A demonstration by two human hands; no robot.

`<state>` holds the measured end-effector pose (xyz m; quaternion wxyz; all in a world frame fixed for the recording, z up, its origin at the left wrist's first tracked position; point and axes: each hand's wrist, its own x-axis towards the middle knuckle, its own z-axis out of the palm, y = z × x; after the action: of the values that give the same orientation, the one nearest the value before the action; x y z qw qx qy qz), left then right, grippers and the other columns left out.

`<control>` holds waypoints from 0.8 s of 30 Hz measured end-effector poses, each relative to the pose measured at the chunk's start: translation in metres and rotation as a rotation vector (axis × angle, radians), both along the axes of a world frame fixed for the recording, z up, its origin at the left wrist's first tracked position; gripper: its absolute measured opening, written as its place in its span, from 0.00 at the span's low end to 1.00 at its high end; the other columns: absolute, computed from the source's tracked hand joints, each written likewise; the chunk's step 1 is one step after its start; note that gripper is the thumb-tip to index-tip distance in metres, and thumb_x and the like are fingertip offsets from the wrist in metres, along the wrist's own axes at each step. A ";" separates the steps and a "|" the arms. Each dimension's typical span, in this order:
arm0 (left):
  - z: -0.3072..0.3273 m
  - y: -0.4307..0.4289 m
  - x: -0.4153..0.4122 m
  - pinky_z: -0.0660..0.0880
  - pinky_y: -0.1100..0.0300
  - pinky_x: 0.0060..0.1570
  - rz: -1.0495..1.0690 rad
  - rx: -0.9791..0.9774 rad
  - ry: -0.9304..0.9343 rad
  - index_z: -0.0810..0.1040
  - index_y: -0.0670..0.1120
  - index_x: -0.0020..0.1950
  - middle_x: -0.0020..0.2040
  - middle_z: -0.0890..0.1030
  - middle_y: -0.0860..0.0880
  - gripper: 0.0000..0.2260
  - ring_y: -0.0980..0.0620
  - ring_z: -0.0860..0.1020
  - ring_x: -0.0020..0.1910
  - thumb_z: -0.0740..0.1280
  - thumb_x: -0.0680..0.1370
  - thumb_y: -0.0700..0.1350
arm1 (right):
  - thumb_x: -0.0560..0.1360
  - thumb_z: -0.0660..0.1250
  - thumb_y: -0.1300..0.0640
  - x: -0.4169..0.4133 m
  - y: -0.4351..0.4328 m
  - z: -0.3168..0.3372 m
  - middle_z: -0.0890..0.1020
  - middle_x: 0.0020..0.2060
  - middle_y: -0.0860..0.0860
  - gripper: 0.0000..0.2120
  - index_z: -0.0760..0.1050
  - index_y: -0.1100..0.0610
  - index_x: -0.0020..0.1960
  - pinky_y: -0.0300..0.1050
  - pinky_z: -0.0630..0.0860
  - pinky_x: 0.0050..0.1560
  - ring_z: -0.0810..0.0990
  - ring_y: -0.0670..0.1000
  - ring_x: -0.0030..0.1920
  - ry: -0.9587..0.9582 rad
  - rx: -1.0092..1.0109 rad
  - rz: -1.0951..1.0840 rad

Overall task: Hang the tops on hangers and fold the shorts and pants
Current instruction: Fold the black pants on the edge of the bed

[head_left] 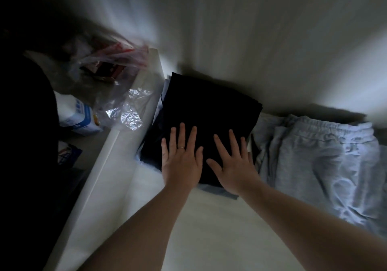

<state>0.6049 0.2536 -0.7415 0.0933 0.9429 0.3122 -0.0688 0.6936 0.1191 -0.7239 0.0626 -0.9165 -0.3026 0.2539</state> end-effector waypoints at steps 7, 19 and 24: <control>0.012 0.011 0.007 0.35 0.45 0.76 -0.027 -0.111 0.061 0.36 0.57 0.81 0.82 0.38 0.50 0.27 0.48 0.36 0.80 0.42 0.84 0.60 | 0.78 0.49 0.28 0.017 0.009 0.013 0.32 0.79 0.44 0.36 0.33 0.33 0.77 0.64 0.50 0.77 0.37 0.59 0.80 0.128 -0.122 0.030; 0.046 -0.097 -0.125 0.36 0.42 0.77 -0.048 -0.305 0.165 0.40 0.57 0.82 0.82 0.38 0.52 0.29 0.49 0.38 0.81 0.45 0.83 0.63 | 0.80 0.52 0.33 -0.094 -0.114 0.065 0.35 0.80 0.45 0.36 0.34 0.38 0.79 0.63 0.49 0.77 0.40 0.56 0.81 0.141 -0.233 0.066; 0.085 -0.135 -0.166 0.42 0.42 0.77 -0.111 -0.400 0.181 0.40 0.59 0.81 0.83 0.39 0.52 0.30 0.47 0.41 0.81 0.47 0.83 0.65 | 0.80 0.50 0.32 -0.157 -0.163 0.090 0.35 0.80 0.45 0.35 0.34 0.37 0.79 0.64 0.46 0.77 0.38 0.56 0.81 0.157 -0.237 0.020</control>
<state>0.4386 0.1191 -0.6568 0.2463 0.9114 0.2470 -0.2185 0.5367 -0.0437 -0.6338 -0.0252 -0.8917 -0.2736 0.3596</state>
